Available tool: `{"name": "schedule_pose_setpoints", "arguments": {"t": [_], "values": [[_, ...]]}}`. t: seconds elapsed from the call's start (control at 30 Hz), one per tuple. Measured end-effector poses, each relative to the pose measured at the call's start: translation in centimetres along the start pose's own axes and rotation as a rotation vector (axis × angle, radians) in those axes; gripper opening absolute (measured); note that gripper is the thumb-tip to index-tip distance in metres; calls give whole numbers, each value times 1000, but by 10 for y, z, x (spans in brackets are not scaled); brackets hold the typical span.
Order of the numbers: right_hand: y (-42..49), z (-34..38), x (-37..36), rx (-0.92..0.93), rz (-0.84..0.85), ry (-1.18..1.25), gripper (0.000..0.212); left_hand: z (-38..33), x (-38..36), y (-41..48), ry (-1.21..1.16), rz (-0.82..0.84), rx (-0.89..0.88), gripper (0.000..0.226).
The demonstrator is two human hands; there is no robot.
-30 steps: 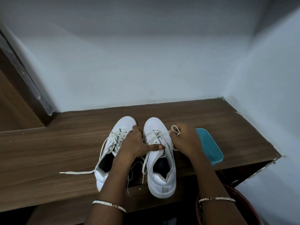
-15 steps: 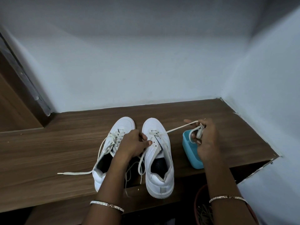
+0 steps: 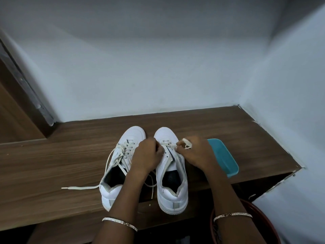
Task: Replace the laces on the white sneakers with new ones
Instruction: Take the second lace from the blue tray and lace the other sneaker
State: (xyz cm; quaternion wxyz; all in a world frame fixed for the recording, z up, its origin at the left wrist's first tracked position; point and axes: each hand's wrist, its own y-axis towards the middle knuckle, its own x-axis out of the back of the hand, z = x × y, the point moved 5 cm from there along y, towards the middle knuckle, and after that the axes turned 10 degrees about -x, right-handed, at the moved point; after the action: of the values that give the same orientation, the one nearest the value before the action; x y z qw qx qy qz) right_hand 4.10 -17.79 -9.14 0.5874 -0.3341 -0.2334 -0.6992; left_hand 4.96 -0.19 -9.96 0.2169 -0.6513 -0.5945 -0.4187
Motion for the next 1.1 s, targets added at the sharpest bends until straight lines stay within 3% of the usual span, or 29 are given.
{"name": "schedule_pose_setpoints", "arguments": {"t": [0.07,0.23,0.47,0.6,0.77,0.93,1.1], "values": [[0,-1,-4,22,14,-100,28,4,-2,0,-123,34,70,30],[6,-8,0,-52,-66,-53,25,22,-4,-1,-311,33,265,31],[3,-6,-8,-105,-39,118,28,14,-6,-1,-276,109,92,25],[0,-7,-8,-147,12,193,22,16,-5,-1,-193,146,79,17],[-3,-10,-8,-174,-41,238,22,12,-4,-4,-247,176,156,33],[-3,-12,-11,-213,-51,336,21,18,-11,-7,-346,93,247,27],[-7,-14,-11,-249,-64,399,22,14,-14,-14,-308,-20,212,25]]}}
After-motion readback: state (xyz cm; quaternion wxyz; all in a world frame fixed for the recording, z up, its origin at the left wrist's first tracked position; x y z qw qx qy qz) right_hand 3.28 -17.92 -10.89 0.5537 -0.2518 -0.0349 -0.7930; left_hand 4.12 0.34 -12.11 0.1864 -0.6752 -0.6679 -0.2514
